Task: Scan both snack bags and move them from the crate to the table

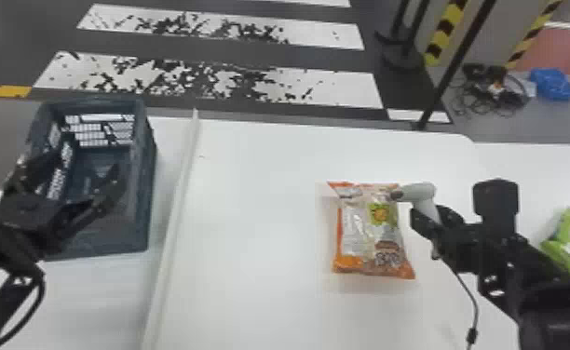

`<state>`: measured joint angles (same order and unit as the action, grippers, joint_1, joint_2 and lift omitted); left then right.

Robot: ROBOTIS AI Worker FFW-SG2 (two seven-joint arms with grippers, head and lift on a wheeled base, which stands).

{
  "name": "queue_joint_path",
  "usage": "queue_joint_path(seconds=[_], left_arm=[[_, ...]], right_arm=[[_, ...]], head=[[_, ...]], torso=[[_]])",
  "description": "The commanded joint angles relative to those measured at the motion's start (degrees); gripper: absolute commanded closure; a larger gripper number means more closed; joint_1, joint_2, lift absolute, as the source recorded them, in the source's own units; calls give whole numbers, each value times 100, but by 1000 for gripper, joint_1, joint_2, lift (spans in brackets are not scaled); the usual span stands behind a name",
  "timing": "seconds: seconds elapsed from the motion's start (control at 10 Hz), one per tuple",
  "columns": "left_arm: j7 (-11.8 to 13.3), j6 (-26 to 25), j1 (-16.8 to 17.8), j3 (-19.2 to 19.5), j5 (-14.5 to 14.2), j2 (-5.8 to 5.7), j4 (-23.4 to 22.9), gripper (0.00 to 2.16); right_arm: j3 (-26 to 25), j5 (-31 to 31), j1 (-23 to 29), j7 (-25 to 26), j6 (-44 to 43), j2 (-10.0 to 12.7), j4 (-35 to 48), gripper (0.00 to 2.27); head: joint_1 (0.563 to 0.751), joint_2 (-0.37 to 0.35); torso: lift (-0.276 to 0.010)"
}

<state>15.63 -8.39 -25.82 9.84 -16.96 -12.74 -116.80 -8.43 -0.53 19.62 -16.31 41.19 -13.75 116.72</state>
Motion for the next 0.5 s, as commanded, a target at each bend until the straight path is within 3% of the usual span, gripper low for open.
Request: queue_joint_path(seconds=[0.0, 0.4], left_arm=[[1, 17, -2, 1, 0, 0, 8, 90], [10, 17, -2, 9, 0, 0, 26, 90]], right_arm=[[202, -27, 16, 5, 96, 21, 158, 2246], [369, -150, -169, 5, 254, 56, 17, 2246]], head=[[695, -61], [695, -14]], torso=[[-88], [-88]])
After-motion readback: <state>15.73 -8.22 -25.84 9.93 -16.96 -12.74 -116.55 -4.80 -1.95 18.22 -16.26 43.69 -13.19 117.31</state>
